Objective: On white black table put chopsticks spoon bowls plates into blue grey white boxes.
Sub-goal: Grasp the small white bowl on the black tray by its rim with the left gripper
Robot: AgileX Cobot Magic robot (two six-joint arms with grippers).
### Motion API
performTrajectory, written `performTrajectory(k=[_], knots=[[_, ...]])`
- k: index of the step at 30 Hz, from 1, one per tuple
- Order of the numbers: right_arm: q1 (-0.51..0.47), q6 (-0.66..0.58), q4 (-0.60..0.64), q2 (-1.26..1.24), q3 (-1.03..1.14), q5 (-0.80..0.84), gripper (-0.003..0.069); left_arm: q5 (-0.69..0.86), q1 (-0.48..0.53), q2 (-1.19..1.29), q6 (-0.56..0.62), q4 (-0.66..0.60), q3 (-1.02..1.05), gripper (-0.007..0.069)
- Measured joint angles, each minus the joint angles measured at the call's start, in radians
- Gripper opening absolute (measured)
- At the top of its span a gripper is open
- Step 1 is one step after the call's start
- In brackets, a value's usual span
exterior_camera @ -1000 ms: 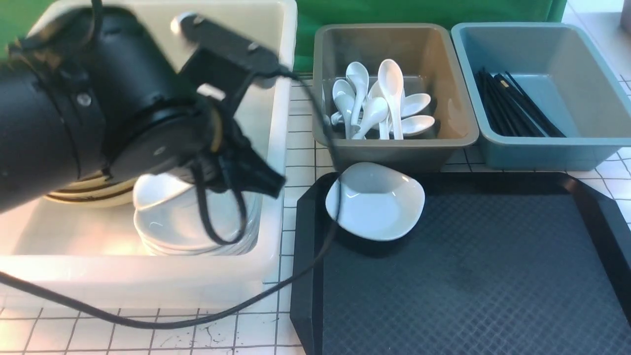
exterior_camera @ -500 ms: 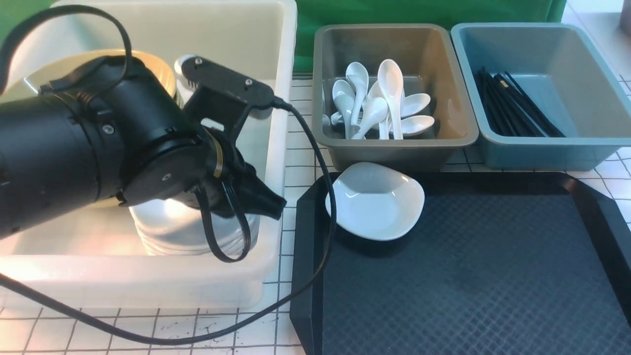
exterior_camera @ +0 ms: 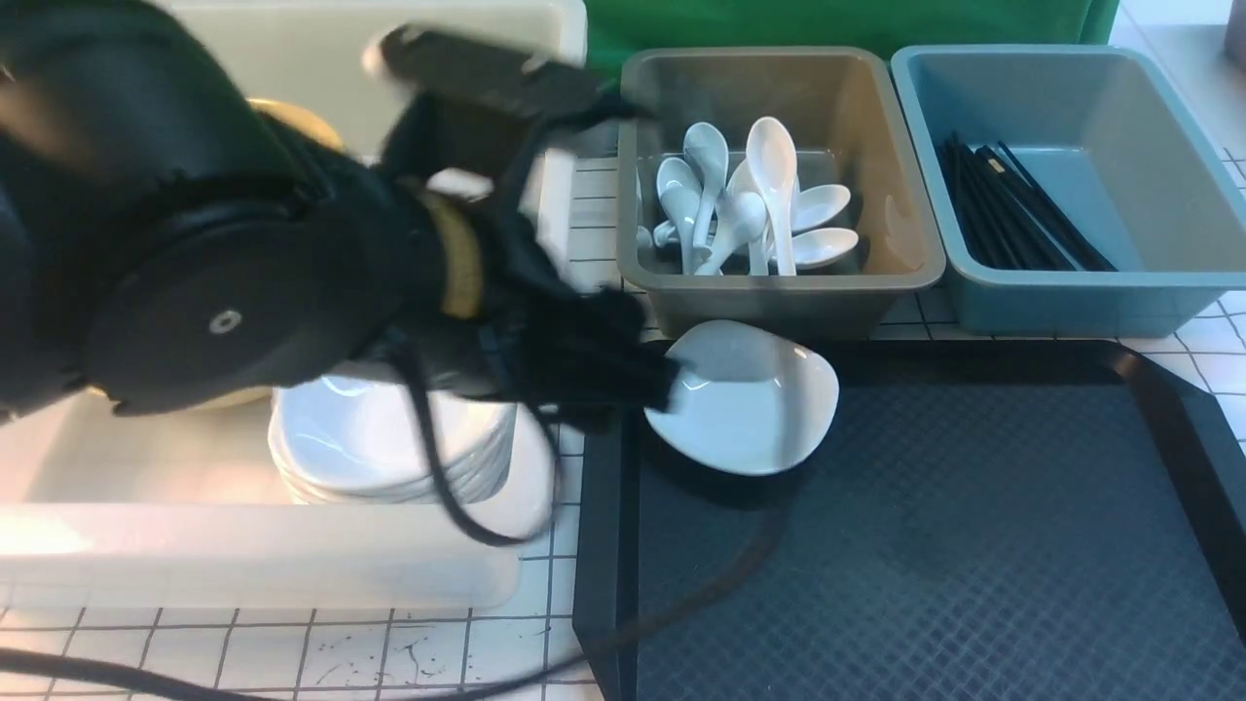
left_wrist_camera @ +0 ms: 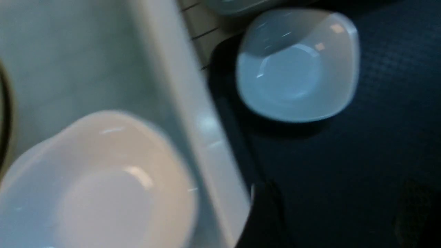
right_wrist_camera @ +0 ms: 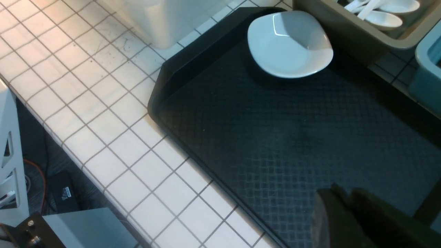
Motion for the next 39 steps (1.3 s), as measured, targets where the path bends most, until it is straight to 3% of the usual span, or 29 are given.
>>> performTrajectory(k=[5, 11, 13, 22, 35, 39], knots=[[0.000, -0.003, 0.000, 0.000, -0.006, 0.003, 0.0069, -0.011, -0.041, 0.142, 0.033, -0.099, -0.118, 0.0284], [0.000, 0.004, 0.001, -0.039, -0.021, 0.003, 0.0071, -0.026, -0.042, 0.376, 0.165, -0.167, -0.213, 0.0293], [0.000, 0.029, 0.001, -0.091, -0.023, 0.003, 0.0071, -0.049, -0.042, 0.479, 0.208, -0.166, -0.257, 0.0328], [0.000, 0.075, 0.010, -0.235, -0.029, 0.003, 0.0071, -0.105, 0.004, 0.730, 0.249, -0.113, -0.382, 0.0451], [0.000, 0.076, 0.014, -0.250, -0.030, 0.003, 0.0072, -0.136, 0.023, 0.824, 0.263, 0.040, -0.393, 0.0451], [0.000, 0.076, 0.015, -0.250, -0.030, 0.003, 0.0072, -0.147, 0.022, 0.829, 0.263, 0.073, -0.396, 0.0421]])
